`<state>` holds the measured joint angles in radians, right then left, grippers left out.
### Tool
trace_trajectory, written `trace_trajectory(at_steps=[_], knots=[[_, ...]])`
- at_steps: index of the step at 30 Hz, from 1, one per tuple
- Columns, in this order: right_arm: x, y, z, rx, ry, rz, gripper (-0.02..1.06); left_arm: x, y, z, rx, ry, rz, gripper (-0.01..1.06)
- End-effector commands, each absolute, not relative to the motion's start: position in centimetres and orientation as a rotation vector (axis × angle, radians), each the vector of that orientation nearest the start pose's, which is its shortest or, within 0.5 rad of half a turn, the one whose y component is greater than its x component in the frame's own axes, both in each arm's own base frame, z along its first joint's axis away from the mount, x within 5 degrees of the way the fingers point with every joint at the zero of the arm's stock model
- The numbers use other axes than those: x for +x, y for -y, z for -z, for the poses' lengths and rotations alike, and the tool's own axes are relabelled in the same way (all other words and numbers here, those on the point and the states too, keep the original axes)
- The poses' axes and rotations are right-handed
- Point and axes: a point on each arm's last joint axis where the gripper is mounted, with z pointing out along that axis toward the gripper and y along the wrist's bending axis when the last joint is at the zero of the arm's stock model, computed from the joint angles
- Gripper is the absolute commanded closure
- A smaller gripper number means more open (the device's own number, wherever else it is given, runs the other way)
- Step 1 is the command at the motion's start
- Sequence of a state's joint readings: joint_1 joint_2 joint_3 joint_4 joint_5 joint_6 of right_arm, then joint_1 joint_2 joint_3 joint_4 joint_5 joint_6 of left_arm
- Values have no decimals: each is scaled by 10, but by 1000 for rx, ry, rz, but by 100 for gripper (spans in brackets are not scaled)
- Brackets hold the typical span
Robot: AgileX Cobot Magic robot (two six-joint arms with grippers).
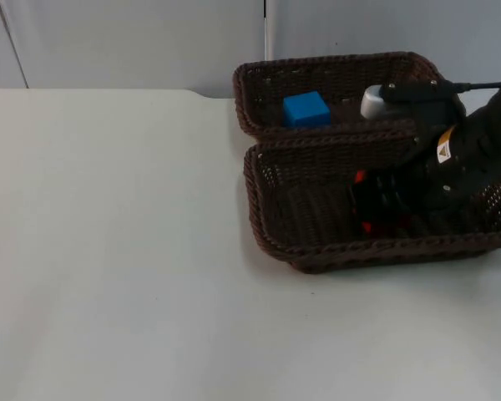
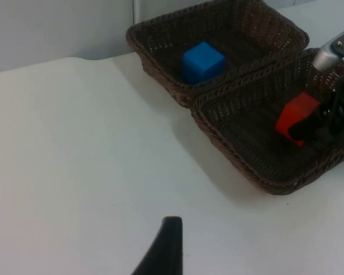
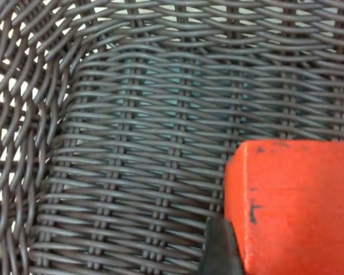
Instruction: Pick up one cube with the left hand and place it into the upper basket. Pick up one cube with the right hand and place it into the lower basket.
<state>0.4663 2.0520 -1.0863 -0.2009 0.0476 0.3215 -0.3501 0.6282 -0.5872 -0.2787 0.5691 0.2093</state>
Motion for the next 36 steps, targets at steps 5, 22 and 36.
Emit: trace_trajectory(at_steps=[5, 22, 36], knots=[[362, -178, -125, -399, -2451, -231, 16, 109, 54, -310, 412, -2046, 400, 19], [325, -153, -242, -388, -2417, -151, 16, 109, 54, -310, 411, -2044, 400, 19], [298, -138, -295, -377, -2346, -149, 16, 109, 53, -310, 422, -2041, 377, 19]])
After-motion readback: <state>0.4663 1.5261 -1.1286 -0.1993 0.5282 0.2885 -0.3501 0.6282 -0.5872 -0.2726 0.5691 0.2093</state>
